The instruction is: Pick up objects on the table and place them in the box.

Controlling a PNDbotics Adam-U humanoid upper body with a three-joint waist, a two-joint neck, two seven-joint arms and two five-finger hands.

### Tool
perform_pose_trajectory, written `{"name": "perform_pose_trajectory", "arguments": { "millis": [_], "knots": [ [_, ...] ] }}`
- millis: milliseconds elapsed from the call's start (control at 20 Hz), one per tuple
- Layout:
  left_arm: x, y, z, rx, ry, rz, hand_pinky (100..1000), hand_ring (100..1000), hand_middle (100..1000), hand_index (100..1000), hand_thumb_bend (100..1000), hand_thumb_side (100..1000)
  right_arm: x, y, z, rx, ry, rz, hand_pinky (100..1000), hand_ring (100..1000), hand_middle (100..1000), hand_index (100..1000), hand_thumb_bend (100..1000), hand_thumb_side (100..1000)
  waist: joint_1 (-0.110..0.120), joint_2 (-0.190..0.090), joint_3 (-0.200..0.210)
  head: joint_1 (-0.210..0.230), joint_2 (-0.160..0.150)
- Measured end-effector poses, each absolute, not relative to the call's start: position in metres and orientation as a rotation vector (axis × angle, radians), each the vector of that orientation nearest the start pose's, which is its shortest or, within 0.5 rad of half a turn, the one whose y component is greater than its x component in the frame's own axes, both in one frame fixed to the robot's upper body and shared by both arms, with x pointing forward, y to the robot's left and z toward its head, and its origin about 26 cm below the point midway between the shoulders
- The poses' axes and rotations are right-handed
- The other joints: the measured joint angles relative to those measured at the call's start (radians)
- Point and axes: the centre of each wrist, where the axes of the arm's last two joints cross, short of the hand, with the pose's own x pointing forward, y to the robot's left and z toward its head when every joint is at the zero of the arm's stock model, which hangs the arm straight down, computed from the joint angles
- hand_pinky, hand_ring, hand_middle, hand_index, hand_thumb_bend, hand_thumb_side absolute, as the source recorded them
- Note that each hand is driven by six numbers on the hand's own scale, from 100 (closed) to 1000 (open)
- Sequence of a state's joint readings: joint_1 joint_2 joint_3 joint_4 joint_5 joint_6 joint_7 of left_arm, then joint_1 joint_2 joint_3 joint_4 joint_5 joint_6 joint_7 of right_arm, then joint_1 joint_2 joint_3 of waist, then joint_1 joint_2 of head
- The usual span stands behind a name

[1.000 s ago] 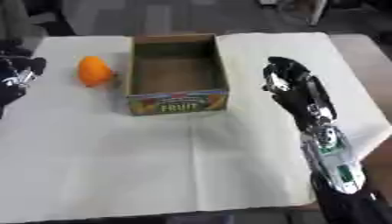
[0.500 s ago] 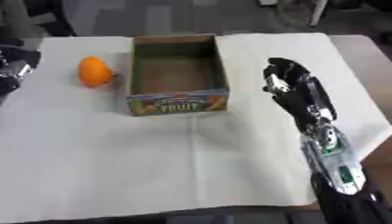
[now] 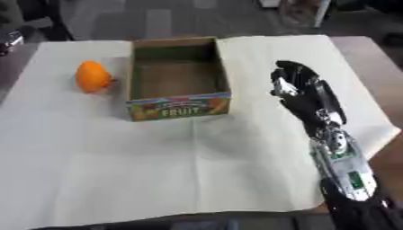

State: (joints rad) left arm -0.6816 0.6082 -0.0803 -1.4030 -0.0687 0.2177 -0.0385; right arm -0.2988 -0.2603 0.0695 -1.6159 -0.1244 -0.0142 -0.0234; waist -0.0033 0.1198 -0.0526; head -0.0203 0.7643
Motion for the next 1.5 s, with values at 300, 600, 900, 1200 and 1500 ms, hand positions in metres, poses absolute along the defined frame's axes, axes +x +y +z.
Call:
{"name": "perform_pose_trajectory", "arguments": {
  "millis": [300, 600, 900, 1200, 1500],
  "knots": [
    [0.434, 0.317, 0.257, 0.668, -1.679, -0.680, 782, 715, 712, 845, 644, 100, 0.344, -0.254, 0.098, 0.007, -1.894, 0.251, 621, 776, 631, 788, 100, 368, 0.010, 0.006, -0.045, 0.009, 0.000],
    [0.455, 0.323, 0.253, 0.776, -1.528, -0.724, 771, 735, 736, 852, 707, 130, 0.345, -0.252, 0.100, 0.013, -1.900, 0.262, 622, 776, 631, 789, 100, 368, 0.017, 0.013, -0.098, 0.009, 0.000],
    [0.468, 0.344, 0.221, 0.887, -1.385, -0.726, 763, 730, 732, 849, 712, 139, 0.346, -0.250, 0.102, 0.021, -1.904, 0.273, 622, 777, 631, 789, 100, 371, 0.022, 0.028, -0.153, 0.016, 0.000],
    [0.473, 0.364, 0.188, 0.979, -1.293, -0.741, 755, 720, 717, 848, 707, 149, 0.346, -0.249, 0.103, 0.027, -1.906, 0.282, 622, 778, 632, 789, 100, 373, 0.020, 0.043, -0.187, 0.031, 0.000],
    [0.476, 0.372, 0.165, 1.166, -1.156, -0.926, 744, 711, 707, 848, 708, 161, 0.347, -0.249, 0.103, 0.027, -1.906, 0.282, 622, 778, 632, 789, 100, 374, 0.010, 0.049, -0.185, 0.040, 0.000]
  ]
}}
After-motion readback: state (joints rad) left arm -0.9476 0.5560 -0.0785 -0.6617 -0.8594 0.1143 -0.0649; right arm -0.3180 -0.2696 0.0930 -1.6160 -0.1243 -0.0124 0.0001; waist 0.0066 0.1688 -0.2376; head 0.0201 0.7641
